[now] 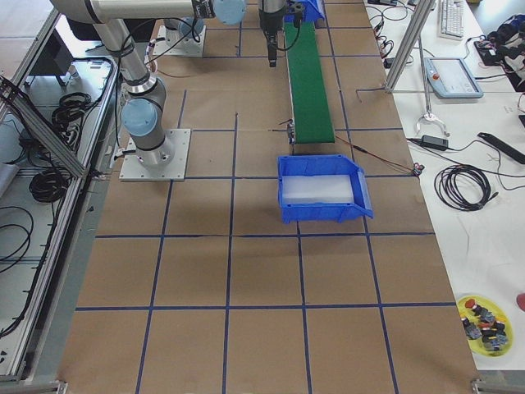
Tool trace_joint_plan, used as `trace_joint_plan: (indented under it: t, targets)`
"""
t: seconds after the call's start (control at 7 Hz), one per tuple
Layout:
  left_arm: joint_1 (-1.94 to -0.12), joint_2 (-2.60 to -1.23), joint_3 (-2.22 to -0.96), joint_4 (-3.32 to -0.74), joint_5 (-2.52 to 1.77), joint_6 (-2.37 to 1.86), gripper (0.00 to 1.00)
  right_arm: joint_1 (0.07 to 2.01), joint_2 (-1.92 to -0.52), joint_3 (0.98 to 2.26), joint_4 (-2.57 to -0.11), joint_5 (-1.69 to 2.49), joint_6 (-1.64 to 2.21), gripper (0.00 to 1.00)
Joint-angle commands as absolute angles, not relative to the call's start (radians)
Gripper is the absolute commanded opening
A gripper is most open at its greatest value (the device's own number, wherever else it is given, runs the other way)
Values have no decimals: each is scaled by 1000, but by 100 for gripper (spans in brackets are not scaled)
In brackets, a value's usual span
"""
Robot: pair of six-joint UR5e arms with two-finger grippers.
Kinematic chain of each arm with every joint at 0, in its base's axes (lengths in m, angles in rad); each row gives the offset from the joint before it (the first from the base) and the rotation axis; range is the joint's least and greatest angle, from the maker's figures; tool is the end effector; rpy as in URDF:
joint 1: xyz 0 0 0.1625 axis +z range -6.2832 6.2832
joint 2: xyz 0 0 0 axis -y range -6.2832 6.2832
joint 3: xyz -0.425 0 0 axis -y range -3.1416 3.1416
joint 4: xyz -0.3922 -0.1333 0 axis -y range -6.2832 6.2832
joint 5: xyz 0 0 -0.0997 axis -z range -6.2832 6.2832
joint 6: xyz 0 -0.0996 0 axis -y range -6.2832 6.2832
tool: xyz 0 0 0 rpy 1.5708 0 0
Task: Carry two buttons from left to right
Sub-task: 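Lower the left gripper and grasp the yellow-capped button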
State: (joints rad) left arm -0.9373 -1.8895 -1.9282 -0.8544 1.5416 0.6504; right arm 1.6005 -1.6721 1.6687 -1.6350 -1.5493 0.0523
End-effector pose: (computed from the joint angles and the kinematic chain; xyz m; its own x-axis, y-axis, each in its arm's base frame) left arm 0.2115 -0.5180 0.2252 -0.9998 0.0175 -0.0012 0.0175 0.9986 -0.0497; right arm 0.1489 -0.4512 0.4940 -0.9995 0.0210 -0.0249 0.0226 0.9975 -0.0663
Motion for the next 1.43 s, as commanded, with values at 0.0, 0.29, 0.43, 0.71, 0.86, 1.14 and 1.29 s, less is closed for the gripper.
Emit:
trace_joint_plan:
  t: [0.0,0.29,0.43,0.71,0.86,1.14,1.29]
  targets:
    - [-936,-1858,-1878,-929,1542,653,0,1600,-1674,1667,-1632,-1549,54,100]
    - [-937,-1795,-1731,-1189,1549,653,0,1600,-1674,1669,-1626,-1546,54,100]
    - [-940,-1767,-1647,-1321,1554,653,0,1600,-1674,1669,-1626,-1546,54,100]
    - [-943,-1767,-1521,-1475,1559,643,0,1600,-1674,1671,-1626,-1546,54,100]
    - [-954,-1776,-1507,-1479,1559,637,0,1600,-1674,1671,-1626,-1546,54,100]
    - [-1071,-1776,-1494,-1470,1554,490,0,1600,-1674,1671,-1626,-1546,54,100]
    - [-1169,-1781,-1474,-1465,1557,388,0,1600,-1674,1671,-1626,-1546,54,100]
